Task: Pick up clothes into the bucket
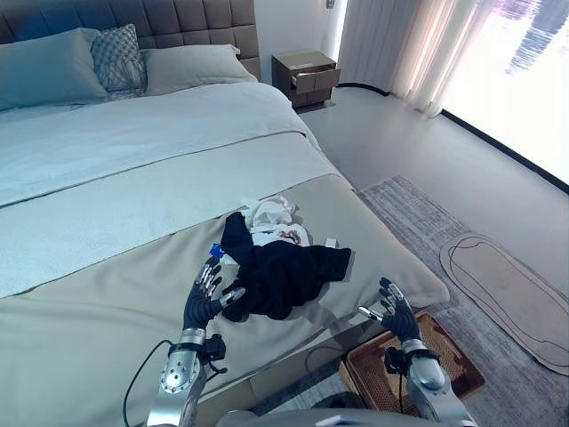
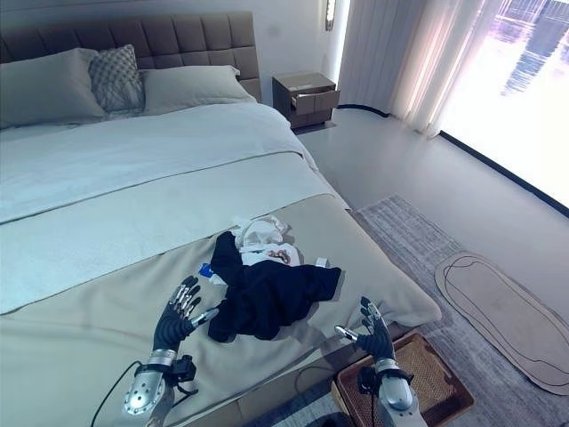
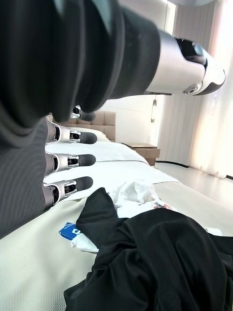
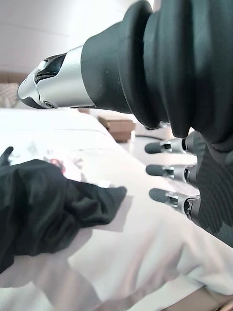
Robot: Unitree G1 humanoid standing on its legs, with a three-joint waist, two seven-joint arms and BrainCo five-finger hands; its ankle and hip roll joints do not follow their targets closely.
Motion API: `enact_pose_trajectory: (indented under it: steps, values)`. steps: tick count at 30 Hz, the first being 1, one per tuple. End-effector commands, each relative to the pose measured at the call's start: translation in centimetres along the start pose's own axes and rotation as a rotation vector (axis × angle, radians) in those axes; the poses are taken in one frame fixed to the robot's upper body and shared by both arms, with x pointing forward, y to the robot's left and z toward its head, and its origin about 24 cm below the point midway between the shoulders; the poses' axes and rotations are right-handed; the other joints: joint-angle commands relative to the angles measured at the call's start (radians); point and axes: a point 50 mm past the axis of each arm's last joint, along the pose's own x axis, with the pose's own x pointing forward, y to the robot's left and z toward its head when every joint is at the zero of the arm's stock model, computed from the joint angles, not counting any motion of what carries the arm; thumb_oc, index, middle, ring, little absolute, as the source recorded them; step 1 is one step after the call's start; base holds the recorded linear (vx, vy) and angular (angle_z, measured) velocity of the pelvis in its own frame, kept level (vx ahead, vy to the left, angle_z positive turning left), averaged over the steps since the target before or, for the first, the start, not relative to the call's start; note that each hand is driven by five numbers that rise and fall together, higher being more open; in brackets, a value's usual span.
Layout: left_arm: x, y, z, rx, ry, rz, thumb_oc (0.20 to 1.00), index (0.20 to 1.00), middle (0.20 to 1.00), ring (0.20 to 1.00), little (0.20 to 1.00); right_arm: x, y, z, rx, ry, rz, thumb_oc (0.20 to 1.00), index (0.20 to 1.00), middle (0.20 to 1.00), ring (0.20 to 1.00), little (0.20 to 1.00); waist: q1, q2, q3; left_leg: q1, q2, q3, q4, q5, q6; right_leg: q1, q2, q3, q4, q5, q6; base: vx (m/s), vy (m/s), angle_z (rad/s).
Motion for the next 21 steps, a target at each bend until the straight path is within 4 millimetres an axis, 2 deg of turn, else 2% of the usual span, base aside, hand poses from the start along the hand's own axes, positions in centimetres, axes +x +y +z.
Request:
enact_pose_trajectory:
  steps: [1,13,19,21]
  values:
    - [1.6,0.2,2.6,0.066,-0.140,-0.028,1.000,1.000,1.000,1.000,1.000,1.3,0.9,3.6,0.001,-0.176,0.041,1.000,1.000,1.000,1.000,1.000,0.000,-0.052,0.004,-0.003,-0.015,0.092,0.023,-0.018,0.006,-0.039,-0.022,-0.024,0.015,0.035,0.008,0.00,0.000,0.00]
    - [1.5,0.6,2.5,0.091,-0.133,-0.003,1.000,1.000,1.000,1.000,1.000,1.4,0.5,3.9,-0.015,-0.184,0.026,1.000,1.000,1.000,1.000,1.000,0.003,-0.053,0.022,-0.016,-0.023,0.104,0.038,-0.028,0.014,-0.056,-0.032,-0.019,0.017,0.046,0.019,0.00,0.008,-0.01]
    - [2.2,0.7,2.8,0.199,-0.152,-0.013,1.000,1.000,1.000,1.000,1.000,2.0,0.0,4.6,-0.051,-0.209,0.032,1.000,1.000,1.000,1.000,1.000,0.015,-0.061,0.053,-0.081,-0.045,0.128,0.144,-0.075,0.027,-0.090,-0.060,-0.003,0.053,0.045,0.033,0.01,0.049,-0.10]
    - [3.1,0.7,3.2,0.248,-0.175,0.004,1.000,1.000,1.000,1.000,1.000,2.5,0.0,5.4,-0.061,-0.231,0.028,1.000,1.000,1.000,1.000,1.000,0.020,-0.058,0.088,-0.130,-0.062,0.143,0.214,-0.104,0.033,-0.117,-0.081,0.005,0.091,0.038,0.040,-0.03,0.084,-0.13]
